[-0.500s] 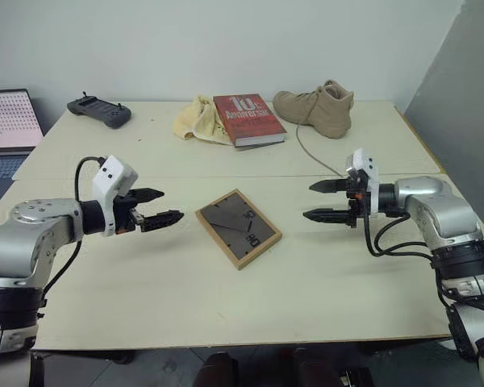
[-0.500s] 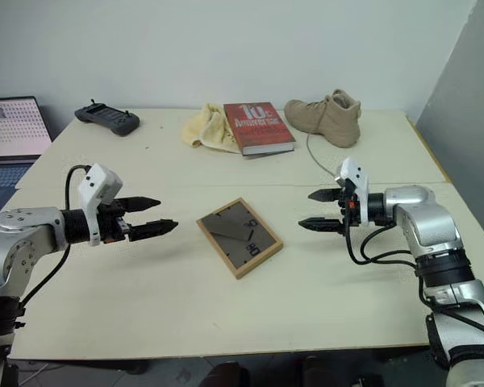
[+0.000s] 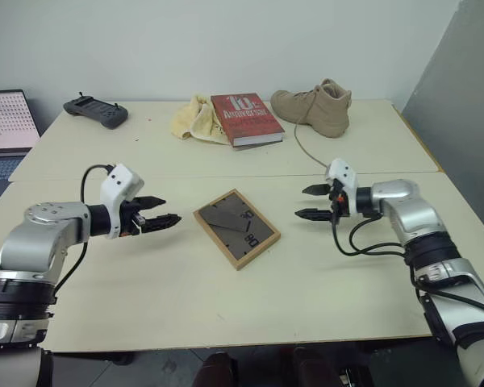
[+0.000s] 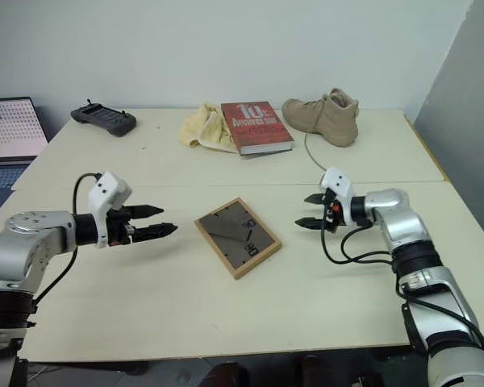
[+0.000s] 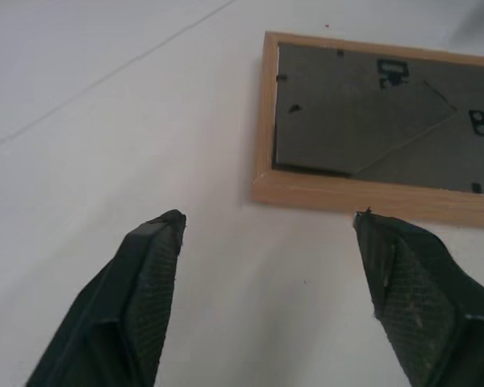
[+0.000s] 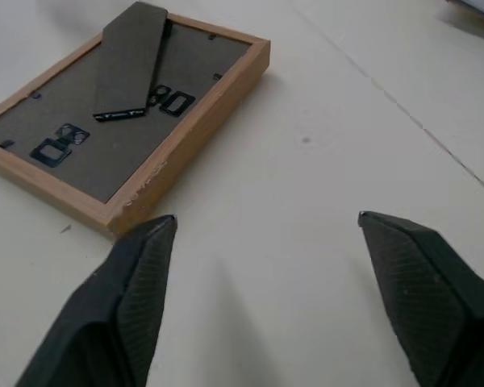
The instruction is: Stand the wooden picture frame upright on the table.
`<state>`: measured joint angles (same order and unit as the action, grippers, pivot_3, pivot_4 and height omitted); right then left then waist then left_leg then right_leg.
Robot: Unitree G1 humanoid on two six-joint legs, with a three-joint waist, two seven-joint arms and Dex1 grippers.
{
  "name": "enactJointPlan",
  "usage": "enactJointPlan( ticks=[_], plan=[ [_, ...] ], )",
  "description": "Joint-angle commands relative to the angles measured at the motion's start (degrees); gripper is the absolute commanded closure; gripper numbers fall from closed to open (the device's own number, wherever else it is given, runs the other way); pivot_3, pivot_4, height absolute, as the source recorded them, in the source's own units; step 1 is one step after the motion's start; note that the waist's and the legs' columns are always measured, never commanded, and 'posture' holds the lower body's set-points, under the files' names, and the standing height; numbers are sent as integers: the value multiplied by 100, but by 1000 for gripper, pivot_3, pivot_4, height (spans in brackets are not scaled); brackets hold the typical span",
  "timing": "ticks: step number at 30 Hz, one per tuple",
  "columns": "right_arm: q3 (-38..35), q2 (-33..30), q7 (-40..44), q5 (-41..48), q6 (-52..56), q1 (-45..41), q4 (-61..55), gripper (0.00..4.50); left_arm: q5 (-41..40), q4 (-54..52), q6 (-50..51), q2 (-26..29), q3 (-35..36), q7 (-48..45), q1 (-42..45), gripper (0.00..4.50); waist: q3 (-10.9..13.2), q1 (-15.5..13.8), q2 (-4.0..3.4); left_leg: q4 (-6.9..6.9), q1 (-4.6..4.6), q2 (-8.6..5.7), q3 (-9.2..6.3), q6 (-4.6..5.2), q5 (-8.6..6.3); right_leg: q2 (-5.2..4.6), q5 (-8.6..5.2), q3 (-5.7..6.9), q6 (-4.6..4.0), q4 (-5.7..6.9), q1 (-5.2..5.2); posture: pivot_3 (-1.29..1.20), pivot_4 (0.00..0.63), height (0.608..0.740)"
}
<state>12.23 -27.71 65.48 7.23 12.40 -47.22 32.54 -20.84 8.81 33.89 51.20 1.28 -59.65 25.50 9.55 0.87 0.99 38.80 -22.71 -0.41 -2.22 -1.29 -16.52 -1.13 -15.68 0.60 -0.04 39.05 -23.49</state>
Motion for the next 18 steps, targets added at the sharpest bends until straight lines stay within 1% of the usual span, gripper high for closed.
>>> enactJointPlan(
  ticks=[1, 5, 6, 7, 11, 12, 13, 18],
  plan=[
    [94, 186, -193, -205, -310, 102, -138, 1741, 297, 306, -433, -188, -205, -29, 97, 1842, 0, -2, 0, 1, -2, 1, -2, 0, 0, 0, 0, 3, 0, 0, -1, 0, 150, 740],
    [199, 374, -443, -421, -511, 283, -145, 2891, 600, 752, -723, -579, -490, 47, 406, 2852, -1, -42, 1, 8, -9, -3, -3, 0, 0, -3, 1, 5, 0, 4, -6, 0, 150, 740],
    [235, 404, -392, -407, -449, 357, -288, 3190, 695, 889, -818, -676, -564, 49, 507, 3137, -1, -42, 2, 9, -10, -3, -5, 0, 0, -3, 1, 7, 0, 4, -6, 0, 150, 740],
    [265, 433, -338, -377, -365, 418, -427, 3372, 769, 1012, -900, -766, -615, 54, 603, 3299, -1, -48, 2, 10, -10, -3, -4, 0, 0, -2, 1, 5, 0, 5, -6, 0, 150, 740],
    [383, 485, -237, -343, -154, 649, -985, 4392, 968, 1424, -1149, -1015, -792, -57, 867, 4209, -1, -40, 2, 11, -10, -2, -4, 0, 0, -2, 1, 5, 0, 4, -6, 0, 150, 740],
    [400, 499, -228, -315, -60, 703, -1147, 4500, 1022, 1521, -1224, -1073, -837, -77, 921, 4406, -1, -38, 2, 10, -10, -2, -4, 0, 0, -2, 1, 5, 0, 5, -7, 0, 150, 740],
    [427, 510, -207, -292, 27, 760, -1325, 4500, 1069, 1619, -1284, -1139, -874, -78, 986, 4483, -1, -36, 2, 10, -9, -2, -5, 0, 0, -1, 1, 5, 0, 5, -7, 0, 150, 740],
    [594, 479, 15, -172, 465, 1034, -2149, 4500, 1247, 1889, -1497, -1418, -991, -174, 1259, 4483, -1, -40, 2, 11, -9, -3, -8, 0, 0, 0, 1, 7, 0, 6, -6, 0, 150, 740]
  ],
)
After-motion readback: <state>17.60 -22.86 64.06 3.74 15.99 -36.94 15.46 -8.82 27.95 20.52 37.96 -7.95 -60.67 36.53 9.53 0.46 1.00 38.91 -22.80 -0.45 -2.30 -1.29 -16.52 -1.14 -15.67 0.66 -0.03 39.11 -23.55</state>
